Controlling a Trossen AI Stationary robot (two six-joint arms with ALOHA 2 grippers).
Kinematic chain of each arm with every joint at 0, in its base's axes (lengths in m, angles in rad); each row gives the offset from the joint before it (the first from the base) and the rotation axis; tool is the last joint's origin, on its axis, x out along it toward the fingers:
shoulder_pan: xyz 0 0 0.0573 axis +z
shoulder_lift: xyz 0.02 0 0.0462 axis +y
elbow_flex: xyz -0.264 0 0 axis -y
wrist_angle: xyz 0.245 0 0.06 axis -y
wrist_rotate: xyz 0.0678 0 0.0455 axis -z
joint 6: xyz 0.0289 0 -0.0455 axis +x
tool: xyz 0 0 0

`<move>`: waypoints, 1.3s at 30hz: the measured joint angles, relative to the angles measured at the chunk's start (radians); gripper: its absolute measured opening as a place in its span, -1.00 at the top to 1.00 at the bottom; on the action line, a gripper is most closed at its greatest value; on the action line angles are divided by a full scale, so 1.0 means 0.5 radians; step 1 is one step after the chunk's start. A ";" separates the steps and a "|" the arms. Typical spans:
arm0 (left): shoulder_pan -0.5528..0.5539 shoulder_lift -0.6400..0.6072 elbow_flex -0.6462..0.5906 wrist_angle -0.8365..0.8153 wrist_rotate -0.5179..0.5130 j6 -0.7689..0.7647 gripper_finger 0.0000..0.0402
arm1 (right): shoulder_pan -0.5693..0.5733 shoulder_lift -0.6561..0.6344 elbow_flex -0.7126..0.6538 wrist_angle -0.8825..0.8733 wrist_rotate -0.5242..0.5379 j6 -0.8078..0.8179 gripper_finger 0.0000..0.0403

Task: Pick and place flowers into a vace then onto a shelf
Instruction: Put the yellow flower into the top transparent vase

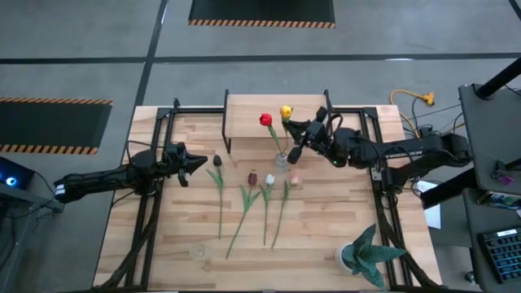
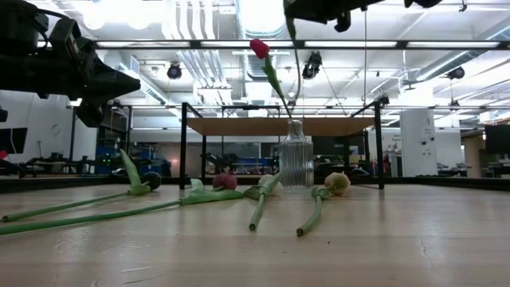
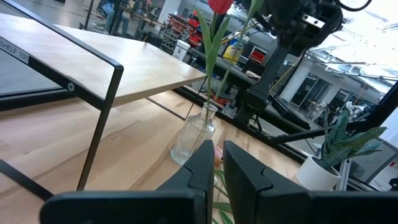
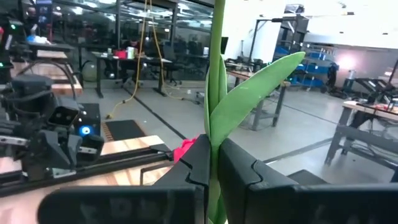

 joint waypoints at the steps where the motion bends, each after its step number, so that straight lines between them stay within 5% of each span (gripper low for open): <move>1: 0.000 0.000 0.000 0.000 0.000 0.000 0.92 | 0.000 0.011 0.000 0.006 0.000 -0.002 0.94; 39: 0.000 0.000 0.000 0.000 0.000 0.000 0.92 | -0.002 0.147 0.000 -0.015 -0.078 0.006 0.94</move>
